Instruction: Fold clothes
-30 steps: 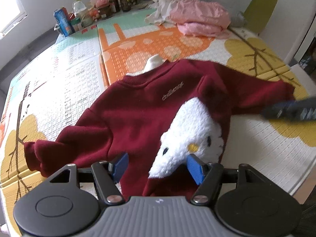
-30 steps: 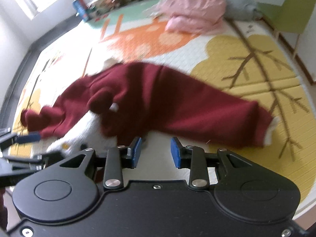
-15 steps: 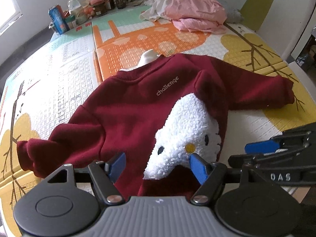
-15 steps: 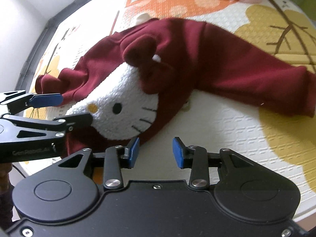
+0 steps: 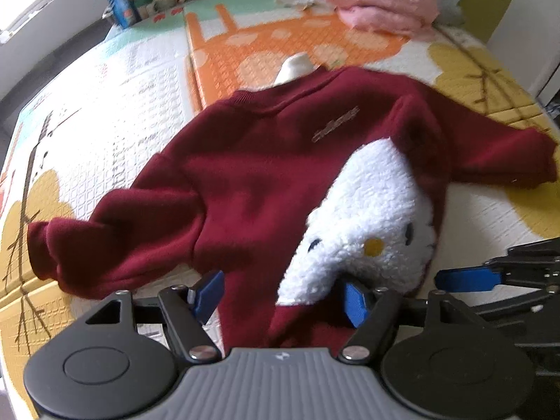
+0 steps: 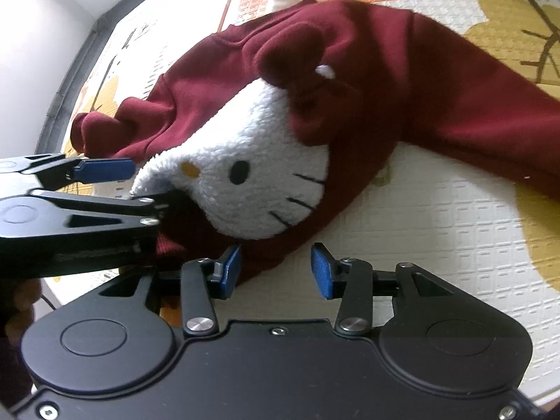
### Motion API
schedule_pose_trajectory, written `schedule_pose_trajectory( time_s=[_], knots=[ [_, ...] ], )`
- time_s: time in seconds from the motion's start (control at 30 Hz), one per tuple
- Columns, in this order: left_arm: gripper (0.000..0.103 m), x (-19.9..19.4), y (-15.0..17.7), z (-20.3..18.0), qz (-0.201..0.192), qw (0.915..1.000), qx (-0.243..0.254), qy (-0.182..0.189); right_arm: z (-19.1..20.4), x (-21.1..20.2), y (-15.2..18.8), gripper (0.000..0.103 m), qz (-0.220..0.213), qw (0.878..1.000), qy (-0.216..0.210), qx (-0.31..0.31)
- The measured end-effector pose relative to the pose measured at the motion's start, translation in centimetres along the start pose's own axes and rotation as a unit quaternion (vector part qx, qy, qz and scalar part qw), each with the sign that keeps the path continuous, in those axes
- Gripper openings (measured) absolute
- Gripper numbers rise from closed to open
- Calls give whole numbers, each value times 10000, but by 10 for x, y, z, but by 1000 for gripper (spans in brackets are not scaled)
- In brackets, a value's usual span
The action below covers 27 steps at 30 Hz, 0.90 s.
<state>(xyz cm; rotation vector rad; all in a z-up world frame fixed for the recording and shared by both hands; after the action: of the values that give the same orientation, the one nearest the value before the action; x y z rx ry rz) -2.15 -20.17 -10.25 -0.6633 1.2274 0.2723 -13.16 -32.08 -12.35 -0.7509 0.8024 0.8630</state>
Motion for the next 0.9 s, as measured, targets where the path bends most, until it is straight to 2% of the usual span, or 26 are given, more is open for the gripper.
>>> schedule_pose_trajectory(
  time_s=[0.27,0.33,0.37,0.4,0.43,0.47,0.53,0.67,0.9],
  knots=[
    [74,10,1,4,88,9999,-87,49,3,20,-2,43,68,9999,135,16],
    [74,13,1,4,105,9999,-82,60,0,25,-1,39,94,9998,149,98],
    [73,13,1,3,114,9999,-69,73,1,26,0,32,59,9998,159,65],
    [70,13,0,2,117,9998,-56,143,1,26,0,27,46,9998,180,24],
    [63,12,0,1,118,9997,-42,227,2,27,0,25,42,9998,205,-13],
    [50,12,-1,0,120,9994,-29,312,2,27,0,21,35,9998,197,-1],
    [37,10,-2,-2,122,9988,-3,480,1,27,-1,16,21,9999,160,52],
    [31,4,-3,-10,44,9988,134,471,-1,20,-4,11,-6,9999,98,125],
    [28,-17,-4,-17,-72,9967,228,781,3,-10,-3,9,-54,9999,146,-31]
  ],
)
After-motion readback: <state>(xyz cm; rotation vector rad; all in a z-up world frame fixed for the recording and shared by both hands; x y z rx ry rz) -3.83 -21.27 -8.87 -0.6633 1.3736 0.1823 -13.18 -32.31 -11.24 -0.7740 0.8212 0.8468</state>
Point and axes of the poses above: each gripper's, at about its wrist camera, not at the fingertips, and x roughly the way its jaws point, z to its left, y to its underside, the point moved 1 cm from there along x, roughly the way its jaws point, and after that the axes turned 7 degrees about -y, right-handed, at the moved point
